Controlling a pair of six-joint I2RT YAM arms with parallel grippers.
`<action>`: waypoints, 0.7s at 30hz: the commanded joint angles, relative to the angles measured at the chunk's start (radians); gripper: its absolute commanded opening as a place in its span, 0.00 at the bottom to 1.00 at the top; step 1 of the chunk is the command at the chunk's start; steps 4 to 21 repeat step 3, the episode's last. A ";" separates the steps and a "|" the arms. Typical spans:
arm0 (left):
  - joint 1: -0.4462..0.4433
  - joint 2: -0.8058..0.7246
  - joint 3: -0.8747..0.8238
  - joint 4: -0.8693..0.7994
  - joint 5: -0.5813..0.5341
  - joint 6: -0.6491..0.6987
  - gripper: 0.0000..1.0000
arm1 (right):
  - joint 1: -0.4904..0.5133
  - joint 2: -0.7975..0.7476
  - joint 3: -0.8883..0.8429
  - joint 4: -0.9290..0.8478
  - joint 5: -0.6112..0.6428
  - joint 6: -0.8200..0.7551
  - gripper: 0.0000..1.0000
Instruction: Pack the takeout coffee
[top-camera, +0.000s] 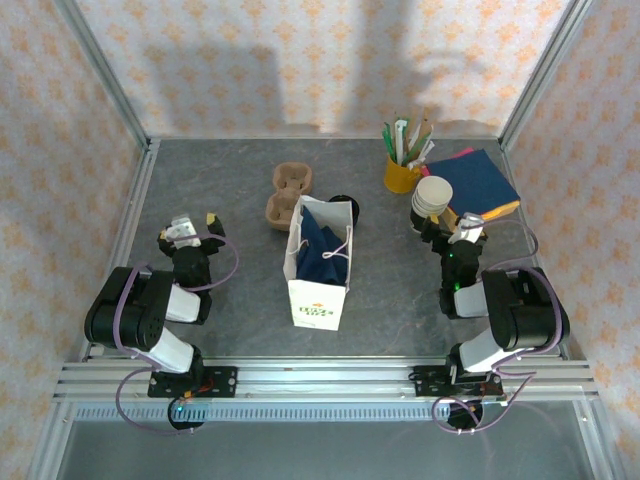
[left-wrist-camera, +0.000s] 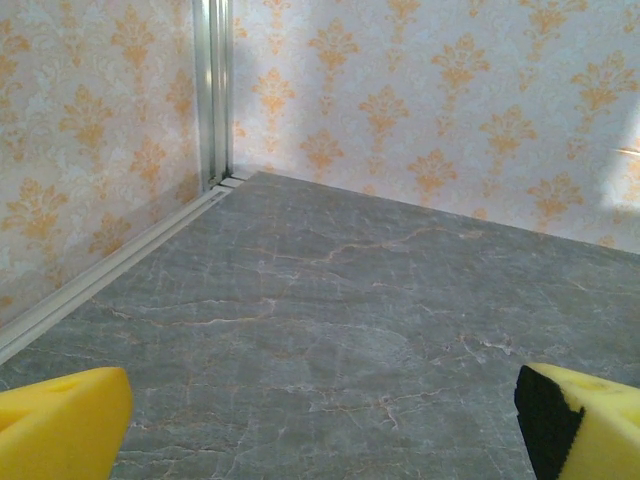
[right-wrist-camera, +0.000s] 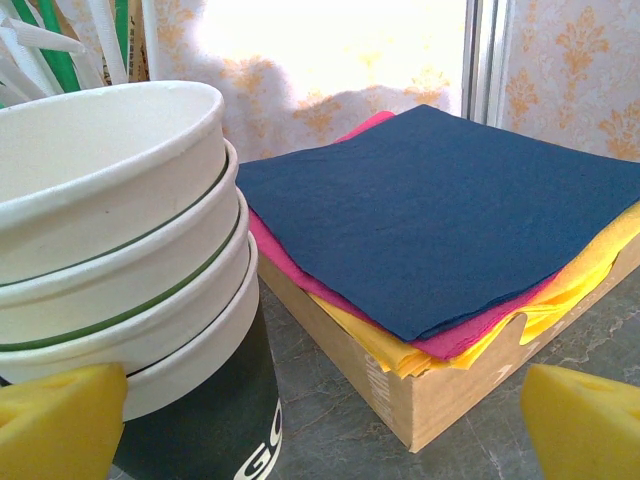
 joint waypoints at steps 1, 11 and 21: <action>0.004 -0.009 0.014 -0.009 0.017 0.019 0.99 | -0.004 -0.001 0.010 0.007 -0.004 0.006 1.00; 0.005 -0.008 0.014 -0.010 0.017 0.018 0.99 | -0.004 -0.003 0.009 0.010 -0.005 0.006 1.00; 0.005 -0.008 0.014 -0.010 0.017 0.018 0.99 | -0.004 -0.003 0.009 0.010 -0.005 0.006 1.00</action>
